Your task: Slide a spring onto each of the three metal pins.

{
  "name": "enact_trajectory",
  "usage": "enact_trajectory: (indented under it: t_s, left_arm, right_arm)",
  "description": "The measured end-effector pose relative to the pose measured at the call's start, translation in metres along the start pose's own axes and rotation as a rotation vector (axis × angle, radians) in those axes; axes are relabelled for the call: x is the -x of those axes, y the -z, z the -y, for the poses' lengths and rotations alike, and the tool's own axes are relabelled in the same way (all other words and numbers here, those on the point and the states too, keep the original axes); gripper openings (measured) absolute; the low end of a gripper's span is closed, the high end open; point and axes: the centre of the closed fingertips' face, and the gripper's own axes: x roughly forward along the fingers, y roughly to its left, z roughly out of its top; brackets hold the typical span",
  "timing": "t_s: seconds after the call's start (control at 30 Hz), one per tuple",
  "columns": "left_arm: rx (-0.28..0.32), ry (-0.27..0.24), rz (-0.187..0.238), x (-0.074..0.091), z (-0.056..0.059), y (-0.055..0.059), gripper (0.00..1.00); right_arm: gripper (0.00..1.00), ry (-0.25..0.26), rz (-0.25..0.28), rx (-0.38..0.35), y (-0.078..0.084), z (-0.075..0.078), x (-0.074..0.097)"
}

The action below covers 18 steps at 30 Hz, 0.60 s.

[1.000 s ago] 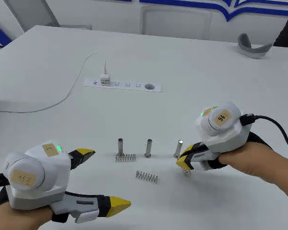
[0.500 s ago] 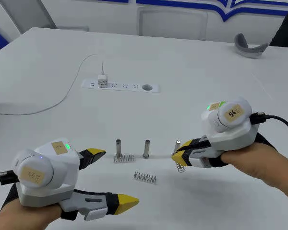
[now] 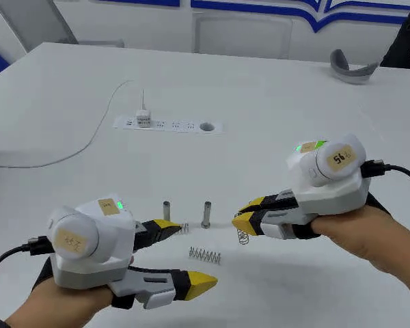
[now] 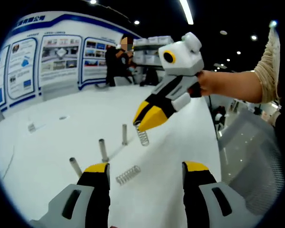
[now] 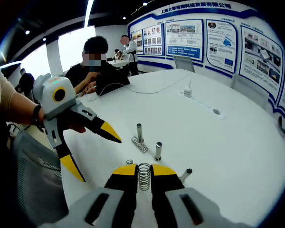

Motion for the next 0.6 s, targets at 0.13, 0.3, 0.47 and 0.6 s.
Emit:
enact_trajectory:
  t_s: [0.13,0.3,0.47,0.6]
  left_arm:
    - [-0.002,0.009,0.006,-0.006,0.001,-0.004,0.6]
    - [0.022,0.012,0.031,-0.011,-0.003,-0.014,0.53]
    - [0.027,0.008,0.039,-0.015,-0.006,-0.018,0.48]
    - [0.037,0.004,0.047,-0.017,-0.007,-0.02,0.45]
  right_arm:
    - [0.12,-0.016,0.022,-0.008,-0.007,-0.006,0.001]
    - [0.12,-0.032,0.045,-0.015,-0.013,-0.012,0.002]
    - [0.12,-0.051,0.071,-0.037,-0.018,-0.017,0.003]
    - [0.12,-0.069,0.094,-0.056,-0.024,-0.022,0.004]
